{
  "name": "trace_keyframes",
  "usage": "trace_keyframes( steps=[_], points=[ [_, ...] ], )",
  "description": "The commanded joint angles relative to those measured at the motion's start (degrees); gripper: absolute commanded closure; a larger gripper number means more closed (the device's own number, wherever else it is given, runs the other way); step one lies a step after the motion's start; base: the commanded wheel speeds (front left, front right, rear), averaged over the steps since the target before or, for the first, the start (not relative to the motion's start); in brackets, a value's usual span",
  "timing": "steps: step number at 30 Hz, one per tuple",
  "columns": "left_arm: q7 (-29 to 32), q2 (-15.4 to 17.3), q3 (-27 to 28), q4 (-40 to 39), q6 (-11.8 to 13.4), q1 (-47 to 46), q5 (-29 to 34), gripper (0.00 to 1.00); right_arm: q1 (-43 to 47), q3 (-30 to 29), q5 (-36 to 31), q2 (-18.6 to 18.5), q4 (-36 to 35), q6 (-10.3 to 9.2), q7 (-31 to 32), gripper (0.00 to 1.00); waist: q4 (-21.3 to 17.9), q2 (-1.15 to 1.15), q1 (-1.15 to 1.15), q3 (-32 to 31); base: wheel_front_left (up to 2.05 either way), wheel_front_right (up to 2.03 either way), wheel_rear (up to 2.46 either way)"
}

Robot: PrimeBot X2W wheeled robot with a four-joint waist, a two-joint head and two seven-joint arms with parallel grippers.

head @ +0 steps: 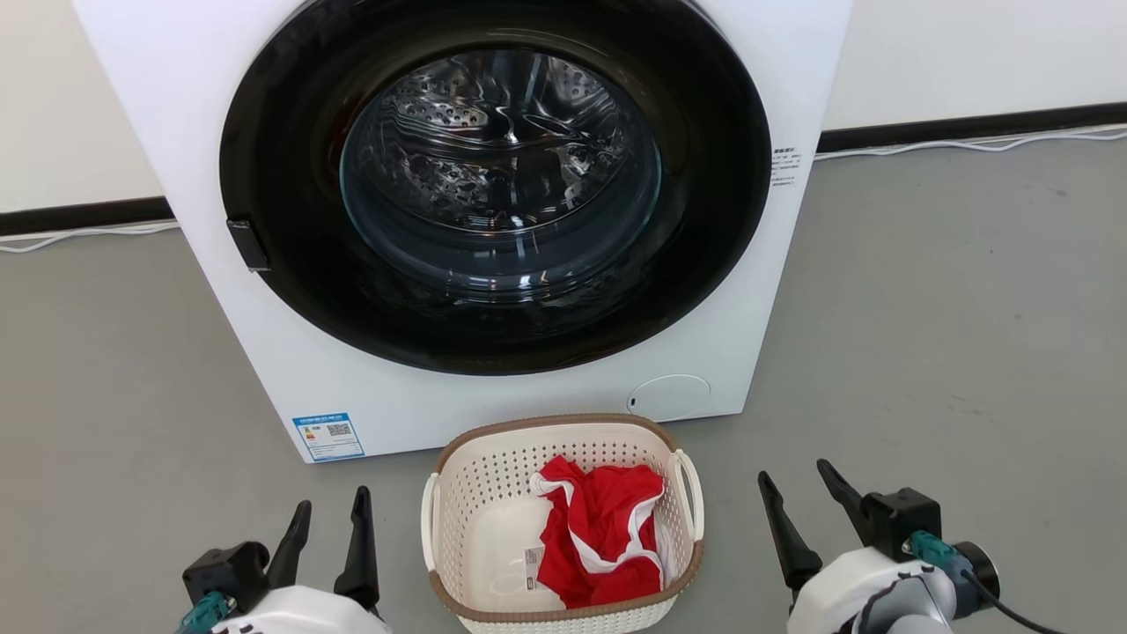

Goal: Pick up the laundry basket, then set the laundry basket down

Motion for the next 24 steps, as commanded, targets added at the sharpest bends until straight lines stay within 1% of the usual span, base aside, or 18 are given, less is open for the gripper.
trace_keyframes(
  steps=[1, 12, 14, 15, 19, 23, 24],
  points=[
    [-0.4, 0.6, 1.7, -1.8, 0.5, -0.8, -0.3, 0.0, -0.5, 1.0, -0.6, 0.3, -1.8, 0.35, -0.8, 0.0, 0.0, -0.01, 0.01, 0.0, 0.0, 0.0, 0.0],
    [-0.4, 0.6, 1.5, -3.3, 1.3, 0.5, -0.8, 0.0, 1.3, 0.0, -0.9, 0.3, -3.7, 0.35, -0.8, 0.0, 0.5, -0.01, 0.01, -0.1, 0.0, 0.0, 0.0],
    [-0.4, 0.6, 1.3, -3.7, 0.5, 0.4, -1.6, 0.0, 1.3, -0.1, -0.9, 0.3, -3.8, 0.35, -0.8, 0.0, 0.5, -0.01, 0.01, -0.2, 0.0, 0.0, 0.0],
    [0.0, 0.0, -0.2, -1.9, 0.7, 1.7, -1.3, 1.0, 2.2, -1.3, -0.4, 0.1, -2.1, -0.01, 0.0, 1.0, 0.5, -0.01, 0.01, -0.2, 0.0, 0.0, 0.0],
    [0.6, -0.2, 0.1, -0.7, 0.6, 1.6, -2.6, 1.0, 2.4, -1.8, 1.1, 0.2, -1.4, -0.05, 0.7, 1.0, 0.6, -0.01, 0.01, -0.2, 0.0, 0.0, 0.0],
    [1.4, -0.2, 0.4, -1.1, 0.4, 1.5, -4.8, 1.0, 2.5, -2.3, 4.0, 0.2, -2.2, -0.03, 1.5, 1.0, 0.8, -0.01, 0.13, -0.2, 0.0, 0.0, 0.0],
    [1.5, -0.2, 0.4, -1.2, 0.4, 1.5, -5.4, 1.0, 2.6, -2.4, 4.7, 0.2, -2.4, -0.03, 1.7, 1.0, 0.8, -0.01, 0.12, -0.2, 0.0, 0.0, 0.0]
  ],
)
